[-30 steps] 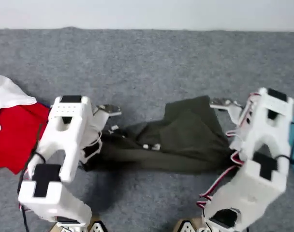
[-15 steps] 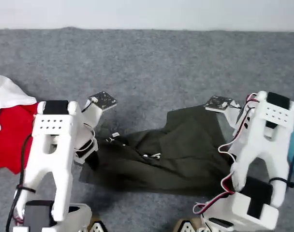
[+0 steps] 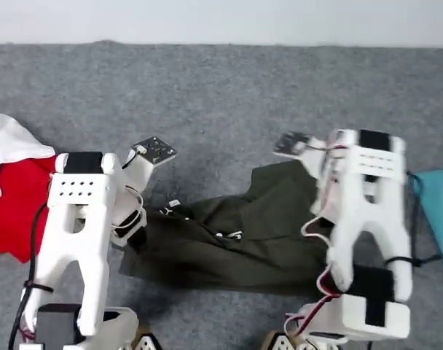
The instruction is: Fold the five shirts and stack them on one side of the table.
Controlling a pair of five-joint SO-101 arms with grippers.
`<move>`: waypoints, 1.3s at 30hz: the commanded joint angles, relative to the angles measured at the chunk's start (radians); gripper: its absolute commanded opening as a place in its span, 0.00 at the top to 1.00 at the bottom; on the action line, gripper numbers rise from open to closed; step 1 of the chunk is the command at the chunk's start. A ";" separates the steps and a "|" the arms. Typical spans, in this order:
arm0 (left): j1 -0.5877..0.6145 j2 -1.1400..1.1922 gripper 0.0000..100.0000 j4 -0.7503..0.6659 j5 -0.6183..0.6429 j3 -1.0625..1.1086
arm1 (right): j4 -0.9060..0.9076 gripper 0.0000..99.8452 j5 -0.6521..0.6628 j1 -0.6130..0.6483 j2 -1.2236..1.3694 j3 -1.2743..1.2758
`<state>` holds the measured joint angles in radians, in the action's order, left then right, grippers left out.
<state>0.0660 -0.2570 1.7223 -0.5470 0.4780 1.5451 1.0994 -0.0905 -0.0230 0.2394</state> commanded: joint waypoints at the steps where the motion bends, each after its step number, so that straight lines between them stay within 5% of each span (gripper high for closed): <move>1: 0.014 -0.037 0.88 0.035 0.017 -0.033 | -0.191 0.57 -0.123 0.105 0.022 -0.037; 6: 0.083 -0.037 0.89 0.034 0.080 -0.035 | -0.337 0.58 -0.218 0.137 0.160 -0.038; 15: 0.198 -0.037 0.89 0.034 0.152 -0.033 | -0.343 0.91 -0.239 0.139 0.309 -0.107; 22: 0.215 -0.037 0.89 0.034 0.152 -0.022 | -0.361 0.91 -0.238 0.183 0.320 -0.144; 28: 0.215 -0.037 0.89 0.034 0.152 0.065 | -0.386 0.99 -0.236 0.177 0.320 -0.143; 39: 0.215 -0.037 0.89 0.034 0.152 0.097 | -0.420 0.99 -0.239 0.053 0.311 -0.149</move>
<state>0.2762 -0.2570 1.7223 -0.4058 0.5777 1.1508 0.8677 0.0061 0.3023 0.1442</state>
